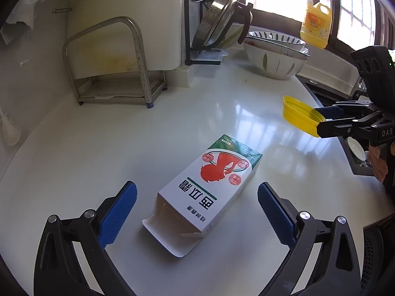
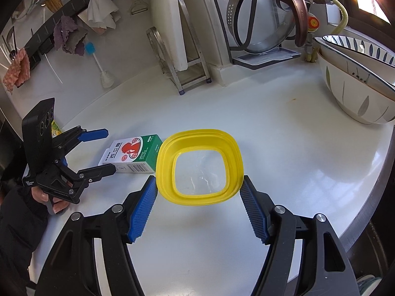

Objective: Collect trash
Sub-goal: 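Grasp the white-and-green milk carton with the left tool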

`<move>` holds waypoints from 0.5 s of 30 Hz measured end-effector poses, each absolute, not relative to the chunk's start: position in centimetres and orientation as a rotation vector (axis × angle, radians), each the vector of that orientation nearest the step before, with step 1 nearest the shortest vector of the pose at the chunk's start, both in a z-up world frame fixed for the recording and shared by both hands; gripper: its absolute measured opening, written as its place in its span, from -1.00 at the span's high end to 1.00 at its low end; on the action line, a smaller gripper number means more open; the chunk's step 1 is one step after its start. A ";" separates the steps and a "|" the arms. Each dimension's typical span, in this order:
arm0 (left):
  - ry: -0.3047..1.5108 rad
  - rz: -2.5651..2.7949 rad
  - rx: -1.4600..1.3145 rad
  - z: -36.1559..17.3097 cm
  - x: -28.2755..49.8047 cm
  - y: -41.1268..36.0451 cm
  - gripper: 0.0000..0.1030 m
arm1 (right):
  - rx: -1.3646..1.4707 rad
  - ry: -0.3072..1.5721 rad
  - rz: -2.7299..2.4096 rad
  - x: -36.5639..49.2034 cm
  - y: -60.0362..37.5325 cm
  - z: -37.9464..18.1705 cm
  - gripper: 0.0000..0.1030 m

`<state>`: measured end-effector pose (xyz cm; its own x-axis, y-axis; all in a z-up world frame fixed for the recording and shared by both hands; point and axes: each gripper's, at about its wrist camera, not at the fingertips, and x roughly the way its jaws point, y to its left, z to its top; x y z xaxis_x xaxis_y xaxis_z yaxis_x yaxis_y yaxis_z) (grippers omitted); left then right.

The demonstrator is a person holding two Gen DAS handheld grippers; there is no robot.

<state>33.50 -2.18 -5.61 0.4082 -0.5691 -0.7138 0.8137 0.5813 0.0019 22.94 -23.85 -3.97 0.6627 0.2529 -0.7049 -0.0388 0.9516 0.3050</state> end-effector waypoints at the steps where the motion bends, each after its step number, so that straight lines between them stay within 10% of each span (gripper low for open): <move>1: 0.736 -0.909 0.383 -5.7 33.6 -2.4 -0.87 | 0.274 0.831 0.166 22.9 -23.8 -3.9 -0.28; 15: 0.798 -0.980 0.463 -6.6 34.1 -4.8 -0.87 | 0.280 0.826 0.181 22.9 -23.9 -3.9 -0.28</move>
